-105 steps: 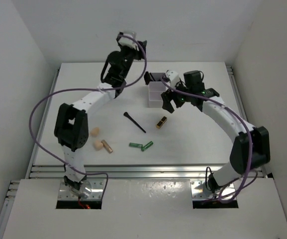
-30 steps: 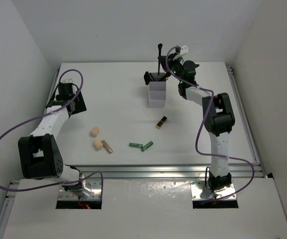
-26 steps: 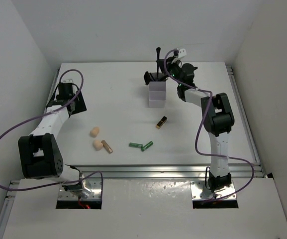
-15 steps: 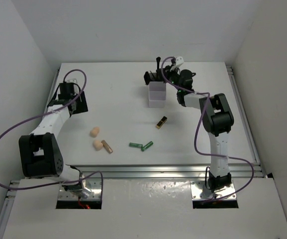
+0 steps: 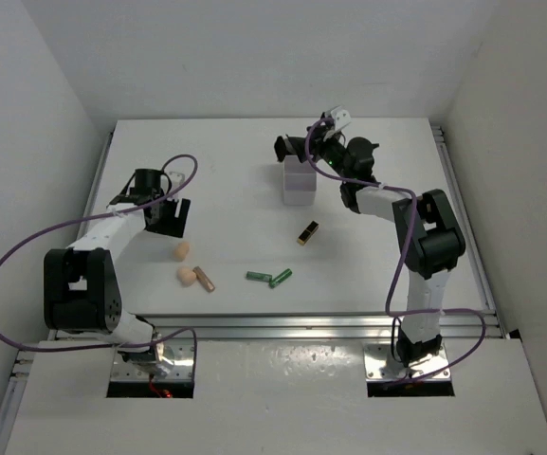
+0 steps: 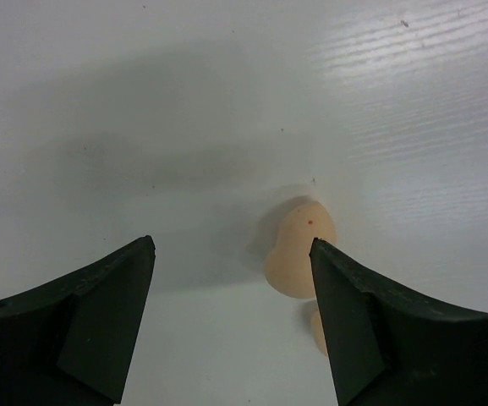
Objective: Organize the makeup
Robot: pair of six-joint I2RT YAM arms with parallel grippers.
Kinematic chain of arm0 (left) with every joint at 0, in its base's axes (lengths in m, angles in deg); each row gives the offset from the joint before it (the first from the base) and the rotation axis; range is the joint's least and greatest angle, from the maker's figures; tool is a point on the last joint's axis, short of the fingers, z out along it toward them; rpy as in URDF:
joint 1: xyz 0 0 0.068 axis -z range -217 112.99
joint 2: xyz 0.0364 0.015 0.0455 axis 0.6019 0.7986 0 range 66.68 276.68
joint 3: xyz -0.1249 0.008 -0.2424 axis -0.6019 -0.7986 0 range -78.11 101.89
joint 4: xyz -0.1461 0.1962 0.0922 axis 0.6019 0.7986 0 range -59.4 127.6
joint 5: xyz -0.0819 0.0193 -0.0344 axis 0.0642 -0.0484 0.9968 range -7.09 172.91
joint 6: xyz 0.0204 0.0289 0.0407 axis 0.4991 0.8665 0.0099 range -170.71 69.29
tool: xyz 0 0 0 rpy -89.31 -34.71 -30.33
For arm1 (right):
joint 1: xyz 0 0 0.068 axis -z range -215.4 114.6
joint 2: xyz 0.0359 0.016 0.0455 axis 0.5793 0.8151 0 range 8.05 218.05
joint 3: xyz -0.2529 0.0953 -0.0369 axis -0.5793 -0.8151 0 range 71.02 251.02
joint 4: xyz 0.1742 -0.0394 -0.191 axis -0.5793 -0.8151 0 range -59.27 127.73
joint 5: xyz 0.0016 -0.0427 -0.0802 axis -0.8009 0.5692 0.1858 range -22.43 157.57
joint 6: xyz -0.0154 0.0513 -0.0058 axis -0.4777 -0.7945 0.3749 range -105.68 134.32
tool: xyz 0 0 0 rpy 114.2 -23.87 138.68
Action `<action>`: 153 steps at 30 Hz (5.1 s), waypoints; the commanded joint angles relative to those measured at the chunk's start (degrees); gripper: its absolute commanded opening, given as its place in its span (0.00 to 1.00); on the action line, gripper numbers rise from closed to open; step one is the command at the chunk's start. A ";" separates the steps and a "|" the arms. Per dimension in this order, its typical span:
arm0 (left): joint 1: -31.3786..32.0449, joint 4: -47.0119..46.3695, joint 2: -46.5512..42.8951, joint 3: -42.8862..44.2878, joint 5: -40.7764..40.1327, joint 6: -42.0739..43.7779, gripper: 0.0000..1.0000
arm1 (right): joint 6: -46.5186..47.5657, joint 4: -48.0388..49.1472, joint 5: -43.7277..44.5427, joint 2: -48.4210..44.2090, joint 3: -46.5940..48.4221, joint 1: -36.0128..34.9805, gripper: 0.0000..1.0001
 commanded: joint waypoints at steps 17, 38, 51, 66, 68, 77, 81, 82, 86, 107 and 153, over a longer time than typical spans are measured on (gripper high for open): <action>4.29 0.00 1.96 -5.86 3.25 8.50 0.58 | 6.46 -1.07 -2.75 -20.50 -15.15 -2.41 0.63; 5.78 3.34 5.82 11.16 2.10 13.24 0.00 | 11.65 -8.11 -0.37 -33.25 -27.54 -1.53 0.64; 31.53 -15.00 25.85 45.72 2.19 29.24 0.00 | 7.62 -15.65 2.96 -45.99 -41.70 5.50 0.64; 34.35 -32.70 40.71 46.95 7.64 28.19 0.00 | 12.53 -34.81 1.03 -56.54 -39.86 12.36 0.64; 34.35 -32.08 41.33 46.43 8.17 27.66 0.00 | 14.53 -36.40 0.60 -57.25 -39.42 12.80 0.64; 33.74 -23.12 40.38 52.39 7.12 25.20 0.67 | 17.27 -44.48 -4.31 -55.06 -34.07 12.71 0.72; 32.33 -20.13 35.46 53.63 7.11 23.18 0.71 | 16.67 -49.92 -7.93 -50.16 -30.11 11.14 0.74; 31.72 -20.12 34.23 53.63 6.59 23.18 0.73 | 16.23 -50.81 -7.67 -49.44 -29.32 10.69 0.74; 31.19 -18.81 25.63 49.61 5.19 20.03 0.75 | 2.93 -52.75 8.06 -44.43 -24.66 4.91 0.70; 19.07 -12.75 -17.37 -2.96 -6.17 2.17 0.73 | -53.81 -78.16 38.94 -12.00 -2.86 -11.37 0.79; 11.68 -16.52 -17.64 -11.05 -3.79 4.99 0.72 | 14.85 -21.37 -19.33 -2.23 6.17 0.05 0.00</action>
